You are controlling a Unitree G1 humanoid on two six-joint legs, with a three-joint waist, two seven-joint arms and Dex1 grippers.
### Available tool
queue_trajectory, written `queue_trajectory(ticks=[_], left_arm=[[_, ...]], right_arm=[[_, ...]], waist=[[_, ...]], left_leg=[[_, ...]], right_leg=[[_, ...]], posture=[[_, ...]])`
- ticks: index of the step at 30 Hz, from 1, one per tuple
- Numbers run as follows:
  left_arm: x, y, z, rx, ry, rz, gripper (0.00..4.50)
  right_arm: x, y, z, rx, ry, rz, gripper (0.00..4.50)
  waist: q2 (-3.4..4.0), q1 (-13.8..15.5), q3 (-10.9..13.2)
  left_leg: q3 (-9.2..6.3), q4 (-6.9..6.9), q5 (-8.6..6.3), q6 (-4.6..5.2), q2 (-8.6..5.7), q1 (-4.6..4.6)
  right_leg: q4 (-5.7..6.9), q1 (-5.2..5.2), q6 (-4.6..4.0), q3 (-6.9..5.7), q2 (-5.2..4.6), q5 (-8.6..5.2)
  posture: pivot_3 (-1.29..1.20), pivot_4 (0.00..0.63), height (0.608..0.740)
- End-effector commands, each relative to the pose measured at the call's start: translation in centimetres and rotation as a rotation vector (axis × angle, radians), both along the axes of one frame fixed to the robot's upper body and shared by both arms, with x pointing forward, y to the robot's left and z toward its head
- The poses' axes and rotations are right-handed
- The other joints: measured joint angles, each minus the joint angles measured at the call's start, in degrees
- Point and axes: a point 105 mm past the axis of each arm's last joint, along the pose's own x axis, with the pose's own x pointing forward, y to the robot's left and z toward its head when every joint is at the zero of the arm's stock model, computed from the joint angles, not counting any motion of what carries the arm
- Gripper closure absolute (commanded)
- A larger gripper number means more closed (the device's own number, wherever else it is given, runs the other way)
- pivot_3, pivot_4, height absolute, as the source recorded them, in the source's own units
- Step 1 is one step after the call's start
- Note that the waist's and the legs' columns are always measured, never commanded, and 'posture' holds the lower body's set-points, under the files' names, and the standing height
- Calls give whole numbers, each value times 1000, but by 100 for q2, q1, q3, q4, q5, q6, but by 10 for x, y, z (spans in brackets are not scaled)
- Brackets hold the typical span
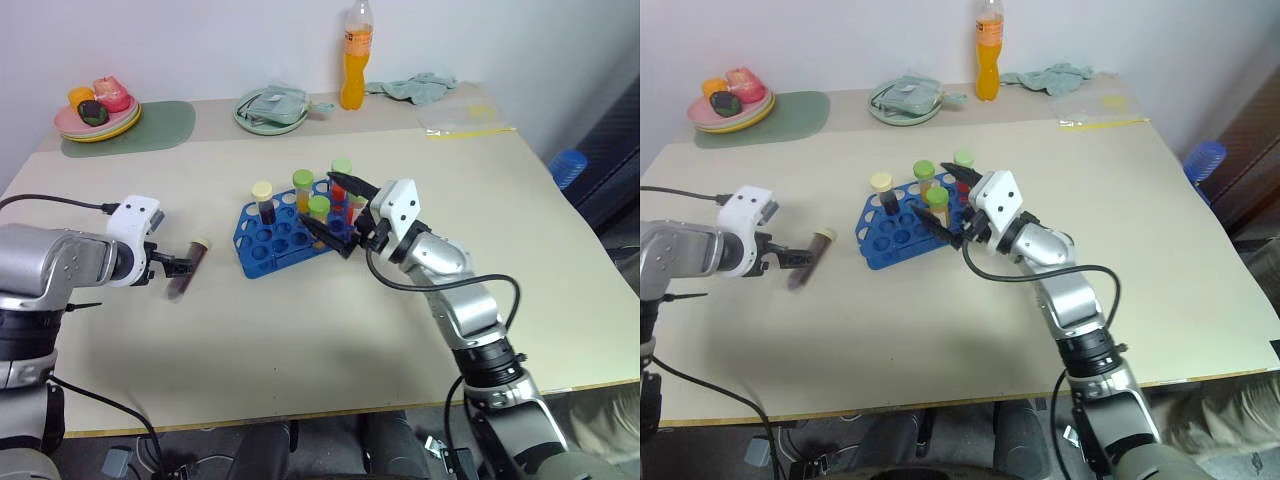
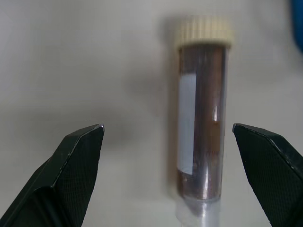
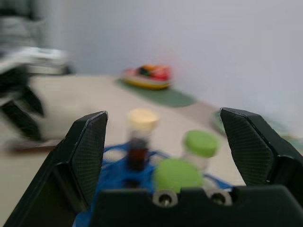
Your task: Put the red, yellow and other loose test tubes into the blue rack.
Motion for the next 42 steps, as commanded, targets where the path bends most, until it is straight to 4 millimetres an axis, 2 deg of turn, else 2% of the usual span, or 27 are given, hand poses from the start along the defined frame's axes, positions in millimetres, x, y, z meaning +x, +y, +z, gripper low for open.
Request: queue_trajectory(ticks=[1, 4, 9, 15, 16, 17, 18, 20, 22, 24, 26, 28, 31, 32, 35, 36, 39, 42], left_arm=[[10, 1, 0, -1, 26, 14, 0], [17, -2, -5, 1, 43, 11, 0], [21, -1, -8, 23, 45, 13, 0], [23, 16, 0, 25, -28, 87, 2899], [25, 19, 7, 2, -83, 114, 3454], [28, 23, 14, -9, -154, 140, 3714], [32, 28, 22, 0, -241, 163, 3714], [41, 39, 56, 131, -582, 150, 3714], [34, 35, 90, 146, -911, 124, 3714], [17, 18, 102, 45, -1084, 69, 3714], [-5, -15, 109, -62, -1249, -38, 3714], [-23, -47, 110, -225, -1339, -87, 3714], [-35, -101, 94, -229, -1370, -238, 3714], [-36, -112, 89, -206, -1375, -278, 3714], [-31, -153, 67, -251, -1399, -275, 3714], [-27, -161, 60, -242, -1403, -263, 3714], [-19, -167, 52, -175, -1425, -264, 3714], [-11, -174, 46, -215, -1409, -239, 3714]], right_arm=[[-40, 2, -4, -106, 57, 225, 317], [-50, -5, -11, -176, 115, 265, 317], [-50, -7, -13, -185, 114, 232, 317], [-49, -6, -15, -184, 127, 226, 273], [-46, -6, -15, -184, 126, 221, 273], [-45, -6, -15, -184, 124, 218, 273], [-45, -6, -15, -185, 122, 215, 273], [-44, -7, -16, -187, 120, 210, 273], [-43, -8, -19, -186, 118, 197, 273], [-41, -8, -21, -178, 112, 175, 273], [-36, -9, -26, -167, 122, 141, 273], [-33, -11, -33, -166, 138, 122, 273], [-30, -12, -39, -160, 161, 111, 273], [-30, -12, -40, -157, 165, 109, 273], [-27, -13, -44, -157, 174, 101, 273], [-26, -14, -45, -160, 175, 93, 273], [-25, -18, -46, -163, 174, 75, 273], [-26, -20, -46, -157, 178, 61, 273]], waist=[[-1, -8, 0], [-1, -36, 0], [-2, -59, 0], [-4, -46, 0], [-4, -53, 1], [-4, -57, 1], [-4, -56, 1], [-6, -58, 1], [-7, -44, 1], [-11, 30, -1], [-11, 90, -4], [-13, 156, -5], [-19, 252, -7], [-18, 255, -7], [-17, 253, -8], [-19, 252, -8], [-18, 220, -9], [-16, 206, -9]], left_leg=[[1, 0, -1, 0, 0, 0], [2, 0, -1, 1, 1, 0], [0, -1, -1, 1, 6, 0], [-3, 3, -1, 0, 6, -2], [-4, 2, -1, 1, 6, -2], [-5, 2, -1, 1, 6, -2], [-7, 2, -1, 1, 7, -2], [-10, 2, 0, 0, 16, -4], [-7, 2, 11, -23, 18, -7], [-3, 4, 12, -30, 17, -12], [1, 11, 8, -31, 17, -15], [7, 16, 3, -25, 14, -14], [12, 28, -7, -7, 9, -15], [18, 28, -7, -7, 8, -14], [29, 28, -8, -5, 0, -6], [30, 27, -10, -1, 0, 2], [29, 25, -12, 2, -1, 5], [29, 24, -11, 2, 5, 4]], right_leg=[[0, 1, 0, 0, 0, 0], [0, 1, 0, 0, 0, 0], [2, -2, 0, 1, 1, 0], [2, -2, 0, 2, -6, 0], [2, -2, 0, 2, -6, 0], [2, -4, 0, 2, -6, 0], [4, -5, 0, 3, -6, 0], [3, -7, 0, 3, -8, 0], [-1, -12, -1, 5, -18, 1], [-9, -15, -2, 6, -24, 4], [-13, -13, 0, 6, -25, 5], [-17, -6, 4, 10, -28, 7], [-25, 8, 12, 8, -27, 16], [-24, 9, 12, 8, -25, 19], [-27, 17, 8, 9, -23, 24], [-31, 28, 8, 8, -23, 24], [-32, 27, 8, 7, -17, 24], [-29, 21, 7, 7, -9, 23]], posture=[[0, 150, 740], [0, 150, 740], [0, 150, 740], [0, 150, 740], [0, 150, 740], [0, 150, 740], [0, 150, 740], [0, 150, 740], [0, 150, 740], [0, 150, 740], [0, 150, 740], [0, 150, 740], [0, 150, 740], [0, 150, 740], [0, 150, 740], [0, 150, 740], [0, 150, 740], [0, 150, 740]])
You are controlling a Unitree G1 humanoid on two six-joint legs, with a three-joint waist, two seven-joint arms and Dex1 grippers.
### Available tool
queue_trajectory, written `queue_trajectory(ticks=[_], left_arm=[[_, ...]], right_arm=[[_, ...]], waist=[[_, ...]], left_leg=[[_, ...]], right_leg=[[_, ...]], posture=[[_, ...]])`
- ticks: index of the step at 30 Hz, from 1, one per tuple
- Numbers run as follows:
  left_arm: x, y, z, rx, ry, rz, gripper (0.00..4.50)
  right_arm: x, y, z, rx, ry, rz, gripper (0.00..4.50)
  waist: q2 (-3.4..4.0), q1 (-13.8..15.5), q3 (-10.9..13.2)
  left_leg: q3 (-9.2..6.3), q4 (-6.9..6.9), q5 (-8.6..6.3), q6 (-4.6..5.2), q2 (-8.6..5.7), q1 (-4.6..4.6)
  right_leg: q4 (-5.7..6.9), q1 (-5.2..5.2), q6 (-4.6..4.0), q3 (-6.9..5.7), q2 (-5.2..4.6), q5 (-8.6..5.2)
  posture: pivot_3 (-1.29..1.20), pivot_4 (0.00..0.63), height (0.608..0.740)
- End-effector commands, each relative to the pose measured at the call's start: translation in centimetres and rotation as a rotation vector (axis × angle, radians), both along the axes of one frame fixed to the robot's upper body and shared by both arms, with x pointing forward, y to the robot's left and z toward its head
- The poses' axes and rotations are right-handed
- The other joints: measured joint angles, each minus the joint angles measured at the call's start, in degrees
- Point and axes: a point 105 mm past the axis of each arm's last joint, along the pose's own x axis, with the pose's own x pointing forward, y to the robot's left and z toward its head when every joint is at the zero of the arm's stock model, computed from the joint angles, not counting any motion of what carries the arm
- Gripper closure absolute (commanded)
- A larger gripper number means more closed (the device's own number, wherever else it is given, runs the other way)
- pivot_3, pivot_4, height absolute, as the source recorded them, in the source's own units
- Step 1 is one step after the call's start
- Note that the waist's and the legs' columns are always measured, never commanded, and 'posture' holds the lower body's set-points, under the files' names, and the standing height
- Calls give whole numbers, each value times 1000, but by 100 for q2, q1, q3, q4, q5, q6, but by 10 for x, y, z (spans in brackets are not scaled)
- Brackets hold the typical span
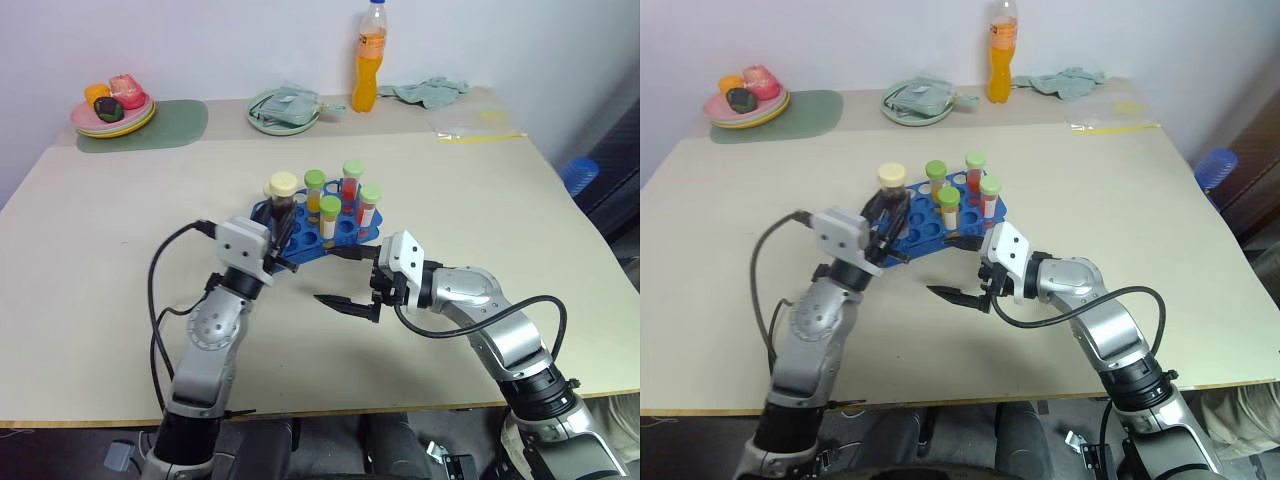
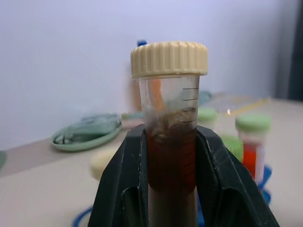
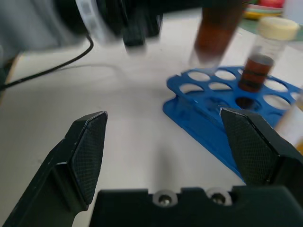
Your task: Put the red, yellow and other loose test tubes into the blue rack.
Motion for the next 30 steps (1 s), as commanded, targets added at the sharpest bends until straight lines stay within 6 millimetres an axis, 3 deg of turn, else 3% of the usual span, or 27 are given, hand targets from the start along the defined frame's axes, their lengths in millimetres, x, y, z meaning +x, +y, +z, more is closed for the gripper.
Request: queue_trajectory(ticks=[1, 12, 30], left_arm=[[3, -8, 10, -14, -63, -9, 3714], [11, -19, -7, 83, -16, -44, 3714], [21, -16, -26, 21, 70, -36, 3714]], right_arm=[[-2, -1, 10, 23, -45, -8, 273], [-1, -2, 10, 34, -49, -35, 273], [-3, 0, 7, 35, -39, -34, 273]], waist=[[0, 15, 0], [0, 29, 0], [0, 33, -1]], left_leg=[[0, 1, 0, 0, 0, -1], [-2, 3, 0, 0, -4, -1], [-3, 3, 0, 0, -4, 1]], right_leg=[[0, 1, 0, 0, -1, 0], [-1, 4, 1, -1, -3, 0], [0, 6, 2, -2, -2, 0]], posture=[[0, 150, 740], [0, 150, 740], [0, 150, 740]])
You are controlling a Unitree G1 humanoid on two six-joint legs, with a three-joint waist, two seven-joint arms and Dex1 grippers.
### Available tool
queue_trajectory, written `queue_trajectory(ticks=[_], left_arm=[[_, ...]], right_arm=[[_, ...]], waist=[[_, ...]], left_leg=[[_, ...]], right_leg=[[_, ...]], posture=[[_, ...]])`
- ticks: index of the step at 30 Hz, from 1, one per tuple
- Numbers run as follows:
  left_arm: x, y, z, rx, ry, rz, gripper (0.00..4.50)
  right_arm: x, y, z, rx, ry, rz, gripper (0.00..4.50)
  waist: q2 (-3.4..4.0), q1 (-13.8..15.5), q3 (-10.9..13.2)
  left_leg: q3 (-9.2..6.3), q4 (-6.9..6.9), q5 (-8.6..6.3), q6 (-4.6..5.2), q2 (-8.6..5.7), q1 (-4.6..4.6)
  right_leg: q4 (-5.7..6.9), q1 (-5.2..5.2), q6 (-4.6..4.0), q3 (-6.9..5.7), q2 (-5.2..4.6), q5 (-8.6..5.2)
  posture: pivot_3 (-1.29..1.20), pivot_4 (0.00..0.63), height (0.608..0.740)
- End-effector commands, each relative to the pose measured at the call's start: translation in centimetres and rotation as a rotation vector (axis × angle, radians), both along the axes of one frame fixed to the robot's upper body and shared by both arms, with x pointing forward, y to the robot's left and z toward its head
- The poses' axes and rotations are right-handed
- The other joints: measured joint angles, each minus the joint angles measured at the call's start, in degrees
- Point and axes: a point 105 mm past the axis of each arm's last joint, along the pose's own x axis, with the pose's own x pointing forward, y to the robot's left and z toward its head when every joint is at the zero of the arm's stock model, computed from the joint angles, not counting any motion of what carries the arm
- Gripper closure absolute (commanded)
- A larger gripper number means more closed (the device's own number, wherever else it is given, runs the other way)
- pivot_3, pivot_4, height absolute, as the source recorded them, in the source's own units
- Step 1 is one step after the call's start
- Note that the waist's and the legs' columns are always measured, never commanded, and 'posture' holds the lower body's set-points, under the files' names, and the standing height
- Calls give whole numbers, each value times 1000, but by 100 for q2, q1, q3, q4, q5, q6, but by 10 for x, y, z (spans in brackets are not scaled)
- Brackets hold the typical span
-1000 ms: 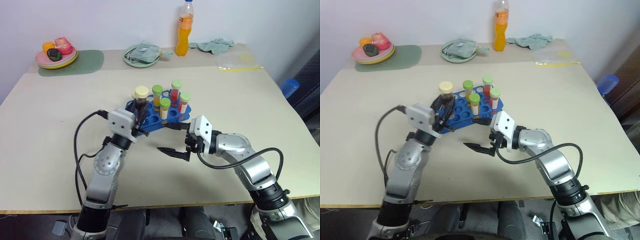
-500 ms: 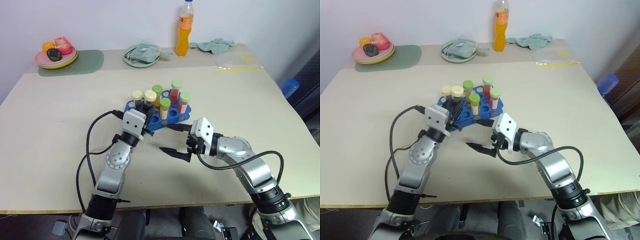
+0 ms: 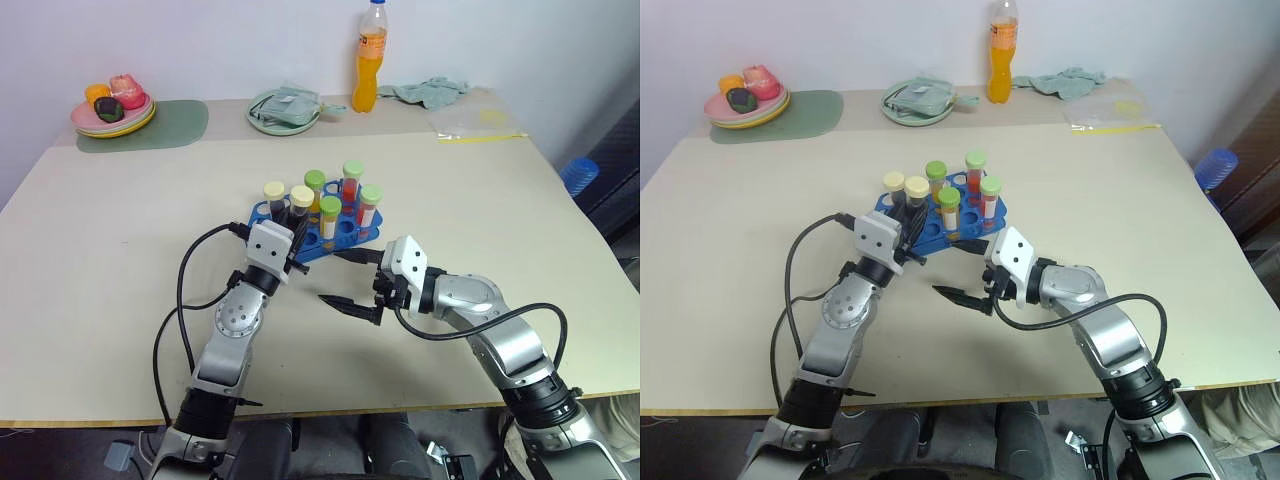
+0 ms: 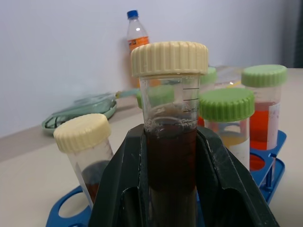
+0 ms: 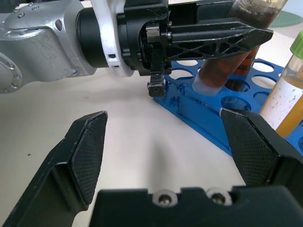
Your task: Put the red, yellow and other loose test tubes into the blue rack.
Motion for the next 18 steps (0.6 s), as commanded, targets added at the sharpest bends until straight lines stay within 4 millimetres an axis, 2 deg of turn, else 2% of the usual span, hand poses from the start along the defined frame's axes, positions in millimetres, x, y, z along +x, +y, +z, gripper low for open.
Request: queue_trajectory(ticks=[1, 5, 8, 9, 14, 18], left_arm=[[2, 1, -1, -37, 14, -4, 3714], [2, 5, 0, -65, 15, 1, 1890], [1, 13, 6, -105, -5, 25, 288], [-1, 16, 10, -119, -20, 25, 137], [-22, 38, 27, -152, -68, 16, 137], [-45, 66, 25, -116, 13, -42, 137]], right_arm=[[-4, 3, 13, 23, -55, 14, 273], [-3, 2, 14, 22, -60, 11, 273], [-3, 0, 17, 25, -63, 8, 273], [-3, -1, 18, 27, -64, 7, 273], [-1, -14, 32, 40, -74, -14, 273], [2, -42, 40, 9, -54, -75, 273]], waist=[[0, 0, 0], [0, 0, 0], [0, 0, 0], [0, -3, 0], [0, -17, 0], [1, -20, 0]], left_leg=[[0, 0, 0, 0, 0, 0], [0, 1, 0, 0, 0, 0], [-1, 1, 0, 0, 0, 0], [-1, 1, 0, 0, -1, 0], [-1, -1, 0, 0, 3, 0], [-1, -2, -1, 1, 7, 0]], right_leg=[[0, 0, 0, 0, 0, 0], [0, 1, 0, 0, 0, 0], [0, 0, 0, 0, 0, 0], [0, 0, 0, 0, 0, 0], [0, -2, 0, 0, 0, 0], [0, -2, -1, 1, 1, 0]], posture=[[0, 150, 740], [0, 150, 740], [0, 150, 740], [0, 150, 740], [0, 150, 740], [0, 150, 740]])
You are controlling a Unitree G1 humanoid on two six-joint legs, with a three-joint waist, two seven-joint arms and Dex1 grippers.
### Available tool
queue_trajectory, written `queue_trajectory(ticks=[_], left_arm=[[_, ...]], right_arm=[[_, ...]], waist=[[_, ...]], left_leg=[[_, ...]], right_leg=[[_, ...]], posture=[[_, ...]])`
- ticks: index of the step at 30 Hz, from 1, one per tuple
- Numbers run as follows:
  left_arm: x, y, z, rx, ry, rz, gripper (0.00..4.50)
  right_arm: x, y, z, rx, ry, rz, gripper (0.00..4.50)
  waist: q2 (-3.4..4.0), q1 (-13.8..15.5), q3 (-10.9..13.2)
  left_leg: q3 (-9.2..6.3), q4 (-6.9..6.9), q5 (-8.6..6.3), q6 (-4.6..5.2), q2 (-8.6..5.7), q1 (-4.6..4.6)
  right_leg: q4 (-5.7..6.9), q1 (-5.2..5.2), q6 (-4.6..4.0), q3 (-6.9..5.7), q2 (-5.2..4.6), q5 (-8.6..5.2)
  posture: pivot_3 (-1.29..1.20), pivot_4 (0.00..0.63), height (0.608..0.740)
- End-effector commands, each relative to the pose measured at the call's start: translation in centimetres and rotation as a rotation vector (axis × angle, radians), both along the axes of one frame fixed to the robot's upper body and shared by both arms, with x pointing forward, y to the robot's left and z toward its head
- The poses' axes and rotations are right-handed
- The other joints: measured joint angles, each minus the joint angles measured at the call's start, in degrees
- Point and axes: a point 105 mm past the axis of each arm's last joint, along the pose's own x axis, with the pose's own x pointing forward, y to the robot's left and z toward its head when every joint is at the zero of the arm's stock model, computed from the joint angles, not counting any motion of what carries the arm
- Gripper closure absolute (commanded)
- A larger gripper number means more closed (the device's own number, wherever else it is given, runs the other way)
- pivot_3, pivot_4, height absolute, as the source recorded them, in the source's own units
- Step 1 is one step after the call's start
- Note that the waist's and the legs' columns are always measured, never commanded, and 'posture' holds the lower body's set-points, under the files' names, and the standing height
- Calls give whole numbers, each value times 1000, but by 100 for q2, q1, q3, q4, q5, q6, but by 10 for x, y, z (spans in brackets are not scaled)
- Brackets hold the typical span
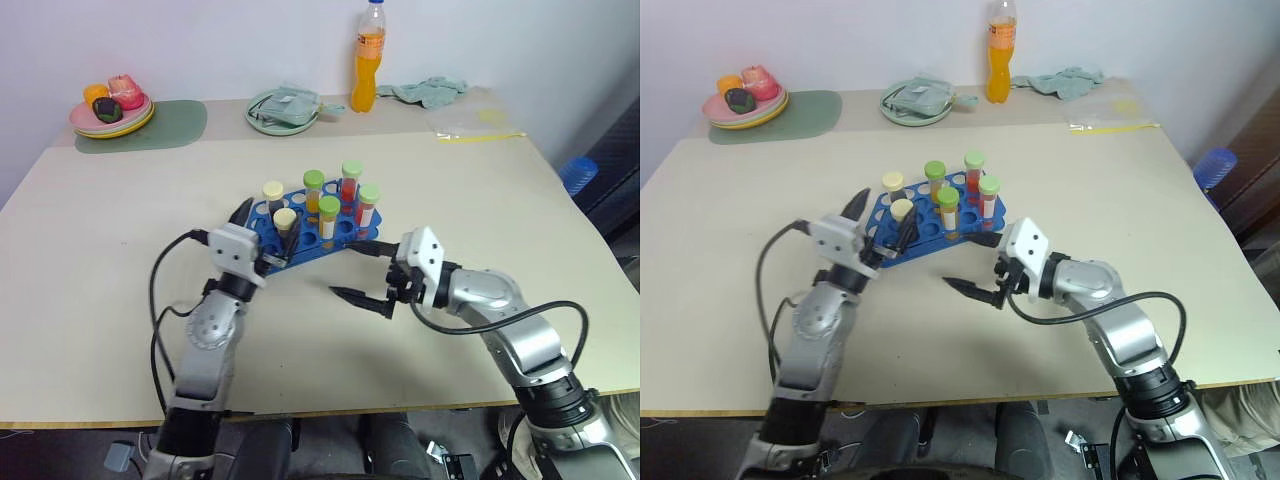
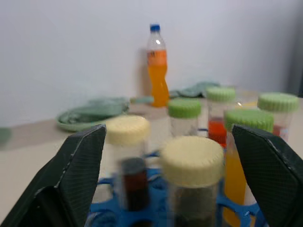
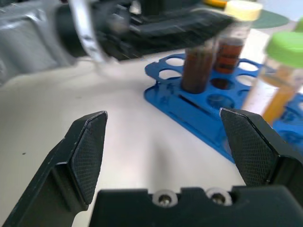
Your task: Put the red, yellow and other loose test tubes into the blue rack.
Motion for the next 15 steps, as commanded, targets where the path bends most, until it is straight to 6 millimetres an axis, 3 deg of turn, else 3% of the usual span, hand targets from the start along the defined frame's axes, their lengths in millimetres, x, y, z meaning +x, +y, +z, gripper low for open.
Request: queue_trajectory(ticks=[1, 9, 15], left_arm=[[-22, 25, 6, 39, 44, -63, 137], [-61, 112, -19, 135, 336, -19, 137], [-71, 135, -22, 150, 396, 35, 137]], right_arm=[[3, -28, 18, -10, -32, -67, 273], [25, -129, 16, -52, 6, -407, 273], [28, -148, 6, -74, 20, -447, 273]], waist=[[0, 3, 0], [1, 31, 2], [5, 18, 2]], left_leg=[[0, 0, -1, 1, 1, 0], [3, -1, -4, 7, 12, 1], [8, -2, -6, 9, 15, 2]], right_leg=[[-1, 0, 0, 0, 0, 0], [-9, 8, -3, -1, -3, -2], [-12, 9, -6, -1, -6, -4]], posture=[[0, 150, 740], [0, 150, 740], [0, 150, 740]])
